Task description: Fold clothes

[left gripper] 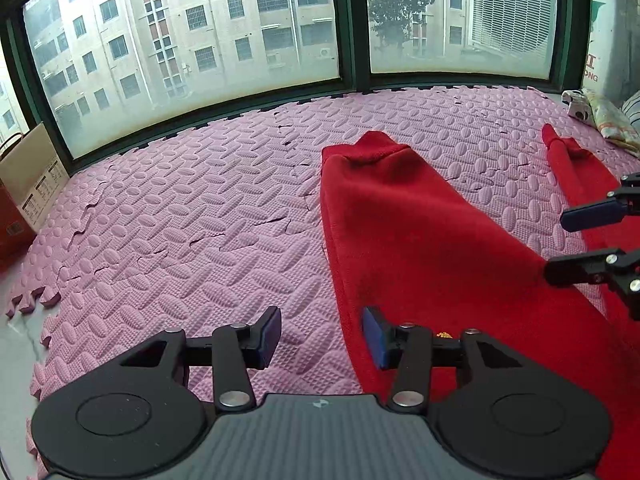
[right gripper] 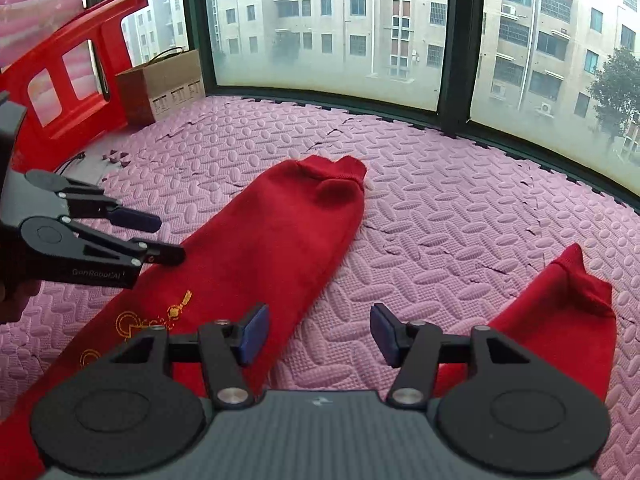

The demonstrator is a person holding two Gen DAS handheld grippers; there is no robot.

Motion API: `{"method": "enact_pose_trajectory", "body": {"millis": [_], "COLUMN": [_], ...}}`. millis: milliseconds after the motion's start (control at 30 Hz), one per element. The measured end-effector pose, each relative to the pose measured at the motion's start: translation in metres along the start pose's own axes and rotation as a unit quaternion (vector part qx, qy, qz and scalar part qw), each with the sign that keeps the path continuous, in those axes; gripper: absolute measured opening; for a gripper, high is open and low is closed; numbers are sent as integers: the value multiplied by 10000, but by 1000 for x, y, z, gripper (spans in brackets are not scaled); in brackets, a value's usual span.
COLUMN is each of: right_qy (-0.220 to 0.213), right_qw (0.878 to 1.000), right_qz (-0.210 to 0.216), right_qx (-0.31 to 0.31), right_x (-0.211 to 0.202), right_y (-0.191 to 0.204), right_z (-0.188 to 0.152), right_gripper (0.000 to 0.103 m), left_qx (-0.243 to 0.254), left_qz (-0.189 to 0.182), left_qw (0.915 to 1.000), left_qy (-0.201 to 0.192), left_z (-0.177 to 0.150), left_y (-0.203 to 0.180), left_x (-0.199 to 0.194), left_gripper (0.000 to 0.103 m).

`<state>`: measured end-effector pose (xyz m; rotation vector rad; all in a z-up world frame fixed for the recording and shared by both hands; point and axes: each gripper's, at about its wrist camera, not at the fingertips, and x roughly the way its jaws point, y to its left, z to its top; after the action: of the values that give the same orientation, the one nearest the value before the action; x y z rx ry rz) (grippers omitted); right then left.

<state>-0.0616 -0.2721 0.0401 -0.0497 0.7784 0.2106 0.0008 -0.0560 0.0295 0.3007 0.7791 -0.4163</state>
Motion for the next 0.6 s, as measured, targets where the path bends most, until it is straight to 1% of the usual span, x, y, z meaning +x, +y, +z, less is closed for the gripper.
{"method": "enact_pose_trajectory", "body": {"millis": [33,100,133,167,200,233,333,400,533,600], "right_qy": [-9,145,207,213,220,223,200,143,239,348], "right_qw": [10000,9999,9998,9997,9995,9993,9992,9993,9986,9968], "right_qz": [-31,-31,-47,-126,-206,-275,-358,-335,-1,-37], "right_qx": [21,43,43,-3,-48,-78,-5,-127,-473,-712], "right_x": [5,22,29,34,39,42,37,27,9,5], "right_y": [0,0,0,-1,-2,-3,-7,-4,11,21], "right_z": [4,7,8,7,5,4,8,8,-2,-13], "right_gripper": [56,56,54,54,58,58,58,57,57,57], "left_qx": [24,72,95,94,86,78,53,52,91,105], "left_qz": [20,61,81,86,87,88,91,106,177,213], "left_qw": [10000,10000,9999,9999,9999,9999,9999,9999,9998,9997], "left_qy": [-6,-18,-24,-18,-9,0,27,42,60,66], "left_z": [0,-1,-2,-2,-2,-2,-3,-4,-5,-6], "left_y": [-1,-2,-3,-2,-1,0,4,5,6,7], "left_x": [0,-1,-1,-2,-2,-2,-4,-5,-7,-9], "left_gripper": [49,49,49,49,49,49,49,49,49,49]}}
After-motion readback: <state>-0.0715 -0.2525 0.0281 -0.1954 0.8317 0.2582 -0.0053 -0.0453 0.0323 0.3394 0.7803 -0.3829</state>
